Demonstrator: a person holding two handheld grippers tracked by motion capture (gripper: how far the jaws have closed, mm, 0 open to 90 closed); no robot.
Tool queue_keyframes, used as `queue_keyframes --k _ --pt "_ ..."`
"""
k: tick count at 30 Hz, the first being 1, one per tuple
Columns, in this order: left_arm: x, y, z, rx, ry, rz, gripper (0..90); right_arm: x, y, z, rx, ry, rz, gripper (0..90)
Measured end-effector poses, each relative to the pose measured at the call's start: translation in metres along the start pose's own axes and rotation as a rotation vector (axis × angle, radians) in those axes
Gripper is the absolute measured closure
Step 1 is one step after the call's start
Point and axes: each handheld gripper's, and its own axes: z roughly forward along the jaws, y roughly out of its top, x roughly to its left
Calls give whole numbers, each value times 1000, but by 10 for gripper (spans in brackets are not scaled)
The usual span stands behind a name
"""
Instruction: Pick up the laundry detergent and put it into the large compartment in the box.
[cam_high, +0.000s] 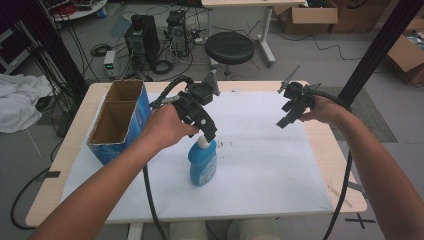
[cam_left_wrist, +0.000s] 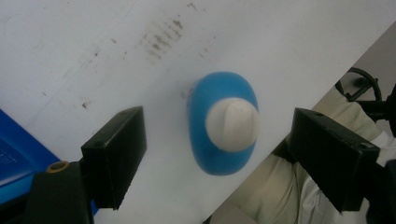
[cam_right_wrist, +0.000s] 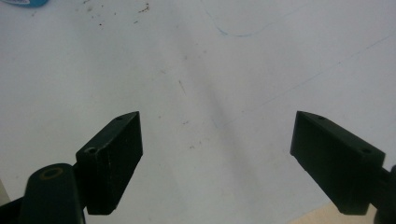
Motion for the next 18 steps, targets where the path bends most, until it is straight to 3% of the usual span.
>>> queue_keyframes --k 18 --pt "-9 1 33 48 -12 9 198 1 1 0 -2 2 -5 166"
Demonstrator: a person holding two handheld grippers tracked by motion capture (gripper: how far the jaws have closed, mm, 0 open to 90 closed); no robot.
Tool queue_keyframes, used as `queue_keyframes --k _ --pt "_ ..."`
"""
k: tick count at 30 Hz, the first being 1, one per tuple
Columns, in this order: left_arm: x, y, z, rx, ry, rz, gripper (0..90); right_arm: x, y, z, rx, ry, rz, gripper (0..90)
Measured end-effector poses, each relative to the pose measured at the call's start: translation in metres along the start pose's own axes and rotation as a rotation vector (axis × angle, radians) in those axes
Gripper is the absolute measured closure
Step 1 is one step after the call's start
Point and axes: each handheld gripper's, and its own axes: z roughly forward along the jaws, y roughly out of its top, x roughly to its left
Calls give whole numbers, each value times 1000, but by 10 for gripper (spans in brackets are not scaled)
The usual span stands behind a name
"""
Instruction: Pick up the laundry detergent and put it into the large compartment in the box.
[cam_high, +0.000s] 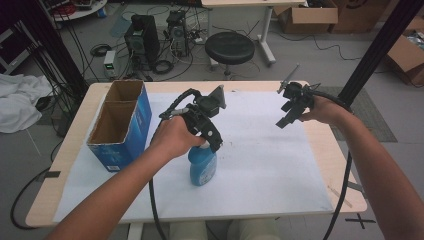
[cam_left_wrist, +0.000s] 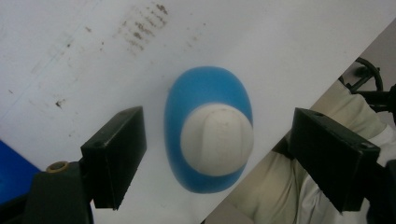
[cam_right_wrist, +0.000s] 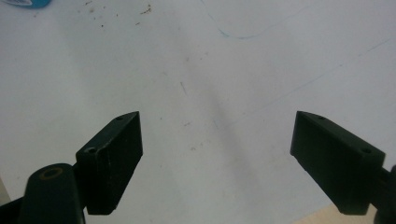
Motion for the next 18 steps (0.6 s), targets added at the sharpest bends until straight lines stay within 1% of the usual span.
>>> queue_keyframes --k 1,5,17,18 --pt "-1 0 4 6 3 -1 198 0 0 0 0 1 0 166" --pt "-2 0 12 20 7 -4 198 0 0 1 1 1 0 166" --pt "-1 -2 30 36 17 -8 198 1 2 3 -3 6 -5 165" --pt "-1 -2 33 35 17 -13 198 1 2 3 -6 5 -7 165"
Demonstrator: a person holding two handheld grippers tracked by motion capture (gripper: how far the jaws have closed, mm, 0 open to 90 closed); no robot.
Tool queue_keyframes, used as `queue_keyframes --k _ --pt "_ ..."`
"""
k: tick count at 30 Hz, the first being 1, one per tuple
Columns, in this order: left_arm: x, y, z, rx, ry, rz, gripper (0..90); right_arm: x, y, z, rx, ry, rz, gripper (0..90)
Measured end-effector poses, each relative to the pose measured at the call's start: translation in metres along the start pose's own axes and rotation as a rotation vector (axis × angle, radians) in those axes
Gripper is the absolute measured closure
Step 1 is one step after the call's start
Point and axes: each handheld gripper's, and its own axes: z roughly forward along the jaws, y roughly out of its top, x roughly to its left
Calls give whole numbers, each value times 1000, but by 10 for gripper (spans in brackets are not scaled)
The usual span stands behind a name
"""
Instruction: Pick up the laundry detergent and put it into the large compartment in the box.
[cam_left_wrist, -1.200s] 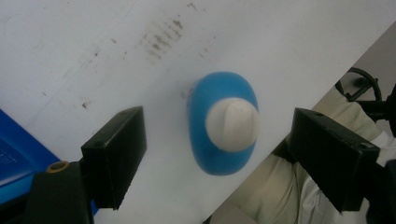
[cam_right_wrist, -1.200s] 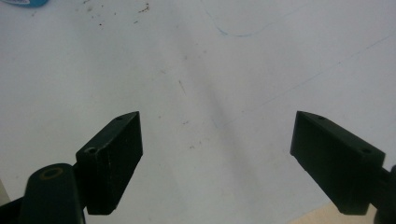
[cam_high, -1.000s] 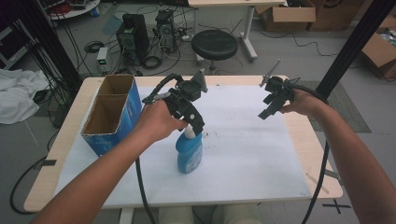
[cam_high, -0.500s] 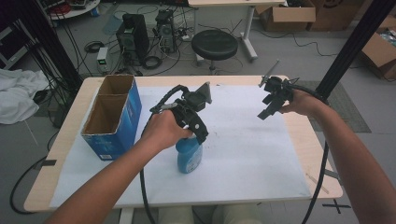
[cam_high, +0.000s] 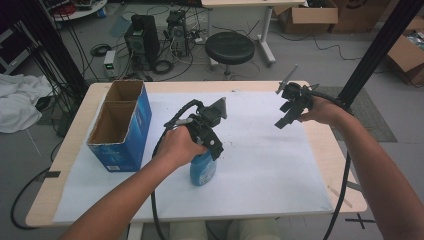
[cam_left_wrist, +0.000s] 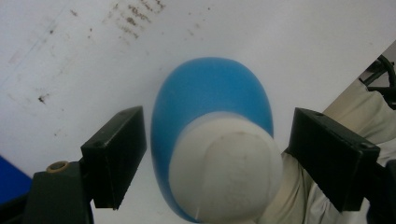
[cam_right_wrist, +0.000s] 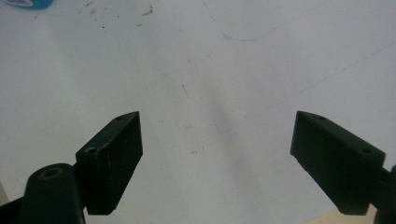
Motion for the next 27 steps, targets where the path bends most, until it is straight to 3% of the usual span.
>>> queue_keyframes --k 10,27 --pt "0 -1 12 8 13 -10 200 1 1 0 0 -1 2 165" --pt "2 -2 15 11 12 -14 247 2 3 0 0 1 -4 166"
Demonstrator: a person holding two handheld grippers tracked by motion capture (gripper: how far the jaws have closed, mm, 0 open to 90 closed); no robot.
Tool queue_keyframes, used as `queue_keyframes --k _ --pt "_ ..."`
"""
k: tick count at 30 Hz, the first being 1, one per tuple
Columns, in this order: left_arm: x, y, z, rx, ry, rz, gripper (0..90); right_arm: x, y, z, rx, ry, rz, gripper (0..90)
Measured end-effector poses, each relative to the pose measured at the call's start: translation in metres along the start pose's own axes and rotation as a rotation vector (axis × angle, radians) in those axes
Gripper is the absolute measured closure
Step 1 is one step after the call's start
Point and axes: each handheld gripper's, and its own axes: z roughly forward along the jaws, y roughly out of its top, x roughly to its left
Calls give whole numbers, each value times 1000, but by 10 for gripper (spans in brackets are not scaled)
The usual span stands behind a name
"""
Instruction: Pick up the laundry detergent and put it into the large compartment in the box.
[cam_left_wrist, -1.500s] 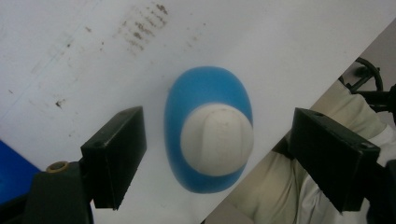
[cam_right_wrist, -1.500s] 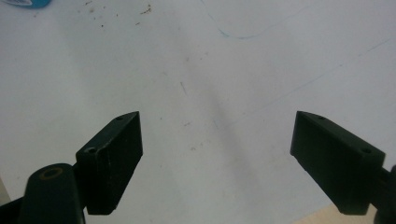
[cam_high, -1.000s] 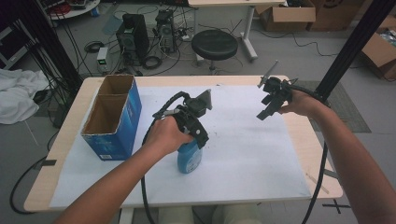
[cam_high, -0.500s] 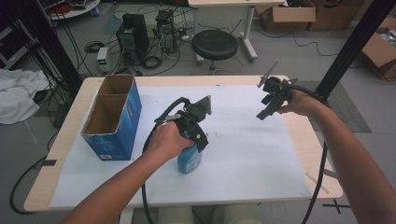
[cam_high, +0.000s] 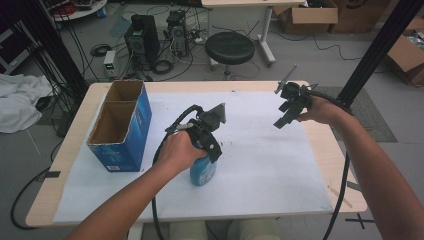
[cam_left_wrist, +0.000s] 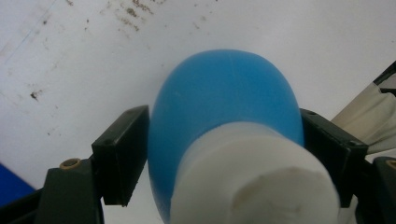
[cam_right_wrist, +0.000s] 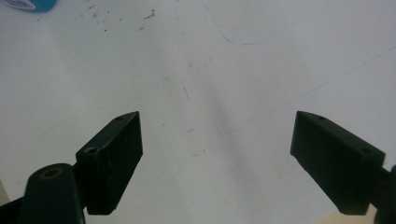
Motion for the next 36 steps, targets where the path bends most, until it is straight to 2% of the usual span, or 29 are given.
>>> queue_keyframes --k 14,22,36 --pt "-1 0 1 -8 0 -1 325 0 0 1 1 2 4 167" --pt "1 -1 0 -16 -4 -17 371 0 0 1 2 3 8 168" --pt "0 -2 -1 -42 0 -18 378 0 2 2 1 7 0 169"
